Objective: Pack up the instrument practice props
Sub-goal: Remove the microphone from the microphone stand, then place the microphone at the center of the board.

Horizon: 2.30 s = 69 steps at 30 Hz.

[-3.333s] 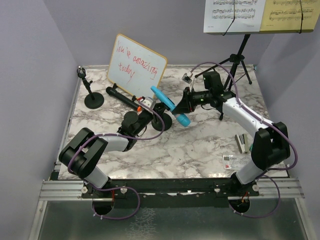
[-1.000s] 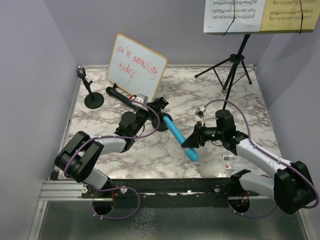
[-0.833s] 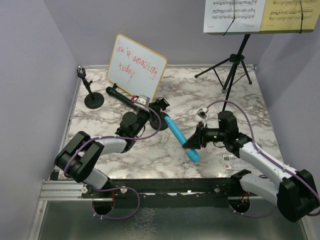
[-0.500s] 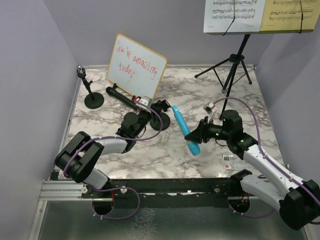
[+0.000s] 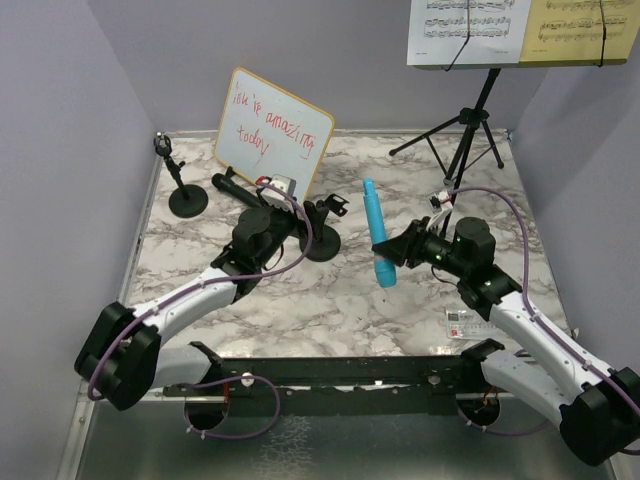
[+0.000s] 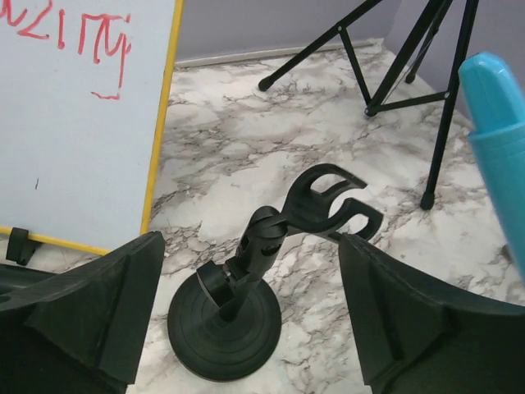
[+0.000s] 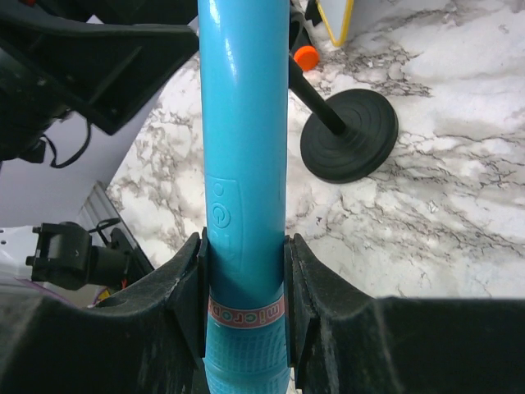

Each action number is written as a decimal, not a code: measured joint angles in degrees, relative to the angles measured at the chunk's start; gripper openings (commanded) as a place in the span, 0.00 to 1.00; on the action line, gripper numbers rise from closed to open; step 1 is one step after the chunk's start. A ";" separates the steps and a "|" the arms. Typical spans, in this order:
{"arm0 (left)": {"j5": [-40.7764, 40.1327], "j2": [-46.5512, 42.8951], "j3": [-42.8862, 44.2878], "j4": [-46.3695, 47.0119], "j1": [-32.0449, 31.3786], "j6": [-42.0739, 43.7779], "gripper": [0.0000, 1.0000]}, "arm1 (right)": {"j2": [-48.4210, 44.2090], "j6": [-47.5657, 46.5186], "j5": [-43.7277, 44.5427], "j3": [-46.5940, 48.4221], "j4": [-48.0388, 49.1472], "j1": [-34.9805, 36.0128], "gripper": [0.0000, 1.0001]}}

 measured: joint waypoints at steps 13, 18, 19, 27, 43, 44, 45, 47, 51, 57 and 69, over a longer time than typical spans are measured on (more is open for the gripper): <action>4.42 -8.13 10.01 -16.04 0.00 -16.98 0.95 | 0.20 7.10 -1.86 -5.60 17.49 0.00 0.01; 8.17 -4.20 14.49 -16.63 -3.45 -22.67 0.92 | 0.24 8.81 -2.95 -7.69 22.93 0.00 0.01; 8.57 -3.37 15.39 -16.79 -4.59 -23.15 0.91 | 0.31 9.07 -3.34 -7.80 23.71 0.00 0.01; 9.75 2.69 21.46 -16.87 -9.90 -26.18 0.73 | 0.70 9.51 -5.77 -7.85 28.24 0.00 0.01; 14.88 7.39 26.82 -19.82 -10.91 -24.92 0.00 | 0.81 7.56 -6.80 -8.22 30.18 0.00 0.26; 15.19 7.39 27.85 -21.33 -10.91 -23.61 0.00 | 0.63 7.13 -6.80 -8.04 30.12 0.02 0.36; 15.41 7.39 28.96 -22.64 -10.91 -22.36 0.00 | 0.26 6.60 -6.78 -7.74 29.79 0.02 0.46; 15.85 7.39 32.00 -25.97 -11.19 -19.45 0.00 | -0.85 5.16 -6.78 -6.71 28.74 0.07 0.66; 16.39 6.71 40.17 -33.66 -11.43 -8.59 0.00 | -4.17 1.40 -6.51 -4.57 23.91 0.13 0.91; 13.05 1.27 43.85 -42.03 -11.10 10.95 0.00 | -9.51 -4.52 -3.85 -2.47 14.80 0.11 1.00; -4.72 -8.41 30.73 -49.72 -9.92 55.39 0.00 | -20.39 -10.82 4.57 -2.80 5.81 0.11 1.00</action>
